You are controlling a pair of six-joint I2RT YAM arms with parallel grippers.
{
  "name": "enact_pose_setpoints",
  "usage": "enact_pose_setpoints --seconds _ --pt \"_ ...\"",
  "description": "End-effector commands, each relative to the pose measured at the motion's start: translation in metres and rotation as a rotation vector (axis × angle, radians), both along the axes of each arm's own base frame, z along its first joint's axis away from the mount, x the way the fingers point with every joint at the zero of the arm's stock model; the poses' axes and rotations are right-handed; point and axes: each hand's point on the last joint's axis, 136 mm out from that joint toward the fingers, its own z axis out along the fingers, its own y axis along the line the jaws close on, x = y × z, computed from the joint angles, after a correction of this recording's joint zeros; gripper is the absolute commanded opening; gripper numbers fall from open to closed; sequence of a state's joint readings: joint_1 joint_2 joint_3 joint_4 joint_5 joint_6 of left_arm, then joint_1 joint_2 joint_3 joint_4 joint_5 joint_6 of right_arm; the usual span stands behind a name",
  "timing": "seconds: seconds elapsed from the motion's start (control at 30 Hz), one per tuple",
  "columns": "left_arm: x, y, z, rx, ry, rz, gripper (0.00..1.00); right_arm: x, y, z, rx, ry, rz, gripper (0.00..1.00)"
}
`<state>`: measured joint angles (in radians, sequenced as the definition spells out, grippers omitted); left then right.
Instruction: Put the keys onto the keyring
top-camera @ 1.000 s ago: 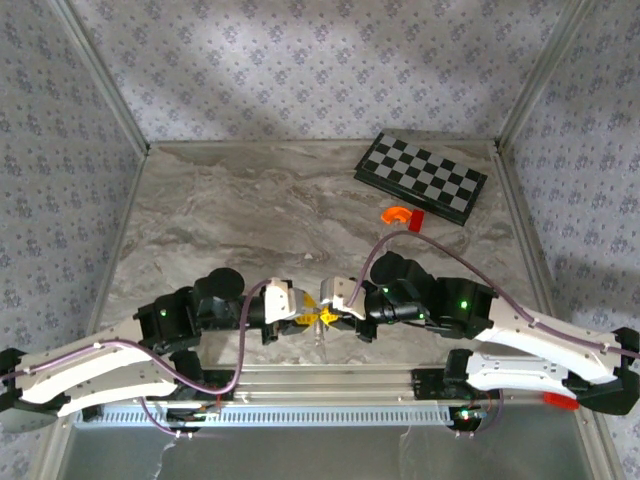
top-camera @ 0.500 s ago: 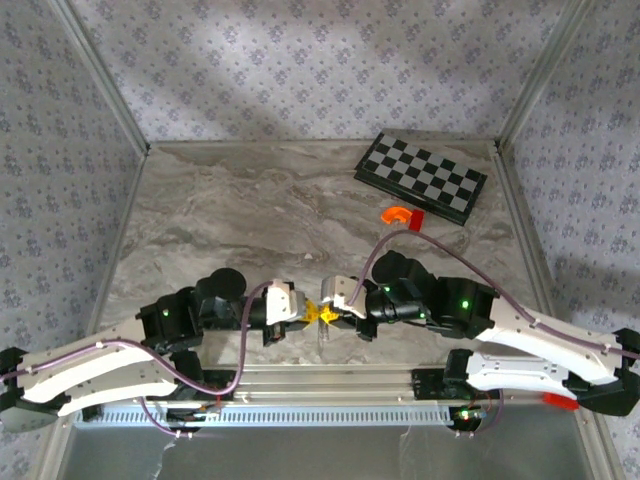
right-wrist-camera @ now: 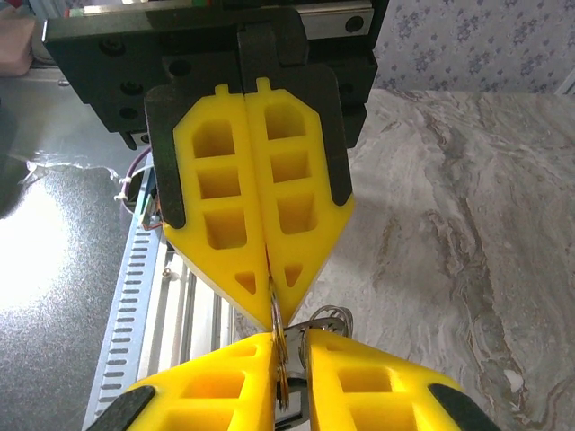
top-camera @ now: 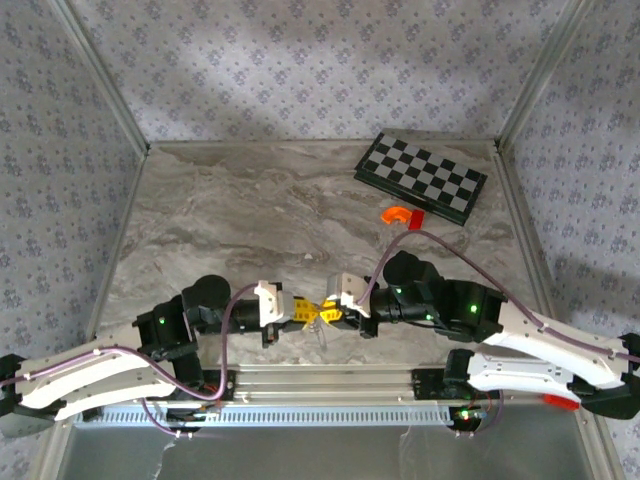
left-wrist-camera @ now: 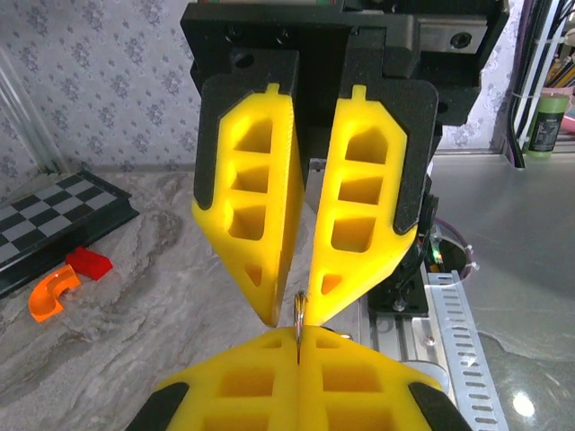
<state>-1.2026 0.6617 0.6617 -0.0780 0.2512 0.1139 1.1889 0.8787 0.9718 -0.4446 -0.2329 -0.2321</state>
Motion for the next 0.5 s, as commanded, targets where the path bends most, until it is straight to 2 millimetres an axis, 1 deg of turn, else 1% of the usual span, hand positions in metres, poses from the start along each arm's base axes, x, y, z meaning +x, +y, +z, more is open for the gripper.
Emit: enact_pose_setpoints --seconds 0.0,0.23,0.47 --pt "-0.0086 0.0018 0.0283 -0.098 -0.02 -0.041 0.0 -0.0001 -0.003 0.0017 0.023 0.011 -0.009 0.18" --pt "-0.0089 0.0026 0.0335 -0.111 -0.03 -0.041 0.0 -0.0007 -0.0077 0.0009 0.039 0.009 -0.015 0.17" --pt "-0.0102 0.0025 0.037 -0.115 -0.029 -0.049 0.0 -0.0023 -0.0074 -0.0023 0.039 0.016 0.0 0.07"
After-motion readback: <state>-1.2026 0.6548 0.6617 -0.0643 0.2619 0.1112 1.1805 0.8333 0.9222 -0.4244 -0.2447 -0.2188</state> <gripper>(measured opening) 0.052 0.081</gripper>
